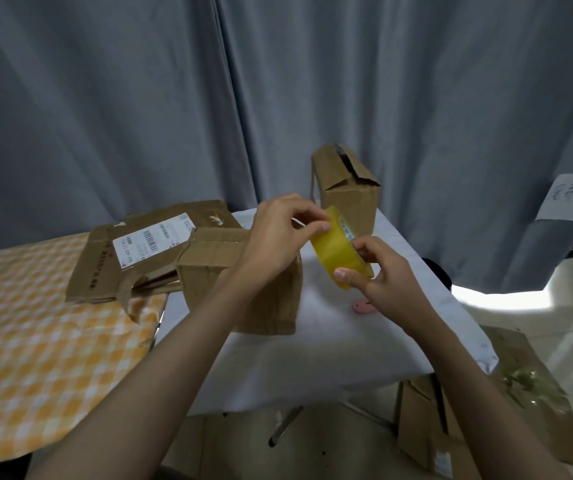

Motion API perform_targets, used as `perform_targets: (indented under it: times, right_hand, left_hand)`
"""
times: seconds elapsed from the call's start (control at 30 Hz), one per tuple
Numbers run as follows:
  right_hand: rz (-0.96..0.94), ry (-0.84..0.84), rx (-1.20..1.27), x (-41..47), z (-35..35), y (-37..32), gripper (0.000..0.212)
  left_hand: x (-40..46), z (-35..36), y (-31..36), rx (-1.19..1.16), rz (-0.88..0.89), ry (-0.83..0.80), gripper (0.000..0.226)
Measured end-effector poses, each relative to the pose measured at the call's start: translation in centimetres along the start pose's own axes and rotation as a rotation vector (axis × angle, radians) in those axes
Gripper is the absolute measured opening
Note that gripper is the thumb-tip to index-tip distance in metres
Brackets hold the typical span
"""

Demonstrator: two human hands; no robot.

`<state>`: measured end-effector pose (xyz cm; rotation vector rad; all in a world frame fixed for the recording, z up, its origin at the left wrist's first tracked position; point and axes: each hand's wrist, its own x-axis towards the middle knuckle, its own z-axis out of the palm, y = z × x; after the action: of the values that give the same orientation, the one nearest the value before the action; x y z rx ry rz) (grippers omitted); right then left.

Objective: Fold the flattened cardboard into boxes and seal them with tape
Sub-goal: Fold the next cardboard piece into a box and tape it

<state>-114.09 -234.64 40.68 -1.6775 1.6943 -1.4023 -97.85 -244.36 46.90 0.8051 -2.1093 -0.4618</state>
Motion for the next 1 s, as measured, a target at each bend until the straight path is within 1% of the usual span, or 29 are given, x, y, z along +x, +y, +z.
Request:
perform_targets:
  times: [0.17,0.27,0.33,0.43,0.47,0.57,0.6,0.7,0.73,0.77,0.83,0.9,0.93,1.0]
  right_hand:
    - [0.0,-0.015,-0.019,-0.1,0.0,-0.2,0.034]
    - [0.018,-0.039,-0.031,-0.3,-0.3,-0.4,0.04]
    - [0.033,-0.055,-0.066,-0.6,-0.6,-0.8,0.047]
    - [0.065,-0.066,-0.12,-1.3,-1.2,-1.4,0.052]
    - [0.086,-0.06,-0.12,-1.6,-1.5,-1.7,0.05]
    - [0.136,-0.055,-0.114,-2.6,-2.5,-3.0,0.031]
    - [0.14,-0.05,-0.1,-3.0,-2.5,-3.6,0.029]
    - [0.093,-0.009,-0.083,-4.5,-2.1,-5.6,0.047]
    - [0.091,-0.013,-0.08,-4.8,-1.8,-6.1,0.049]
    - [0.108,-0.017,-0.066,-5.2,-1.6,-6.3,0.047]
    - [0.194,0.016,0.003,-5.8,-1.1,-6.6,0.042]
    - [0.345,0.061,0.114,-6.7,-0.5,-6.7,0.045]
    - [0.414,0.062,0.18,-7.2,0.1,-6.8,0.043]
    - [0.499,0.04,0.325,-7.7,1.3,-6.9,0.029]
  left_hand:
    - [-0.2,0.0,-0.3,0.007,-0.013,0.032,0.005]
    - [-0.3,0.1,-0.3,0.019,-0.009,0.04,0.007]
    - [-0.3,0.0,0.0,0.022,-0.023,0.026,0.009]
    - [0.2,-0.2,0.4,-0.042,-0.09,-0.055,0.008]
    - [0.4,-0.4,0.6,-0.047,-0.107,-0.098,0.008]
    - [0.9,-0.9,0.7,-0.011,-0.128,-0.202,0.009]
    - [1.1,-1.2,0.8,-0.01,-0.129,-0.221,0.01]
    - [2.0,-2.2,1.3,0.037,-0.123,-0.291,0.007]
    - [2.3,-2.5,1.5,0.073,-0.117,-0.315,0.006]
    - [2.6,-2.9,1.5,0.096,-0.118,-0.321,0.005]
    - [3.3,-3.9,1.1,0.093,-0.136,-0.278,0.004]
    - [4.0,-4.6,0.5,0.096,-0.132,-0.238,0.006]
    - [4.2,-4.7,0.4,0.119,-0.116,-0.249,0.008]
    - [4.5,-4.1,0.2,0.163,-0.079,-0.282,0.01]
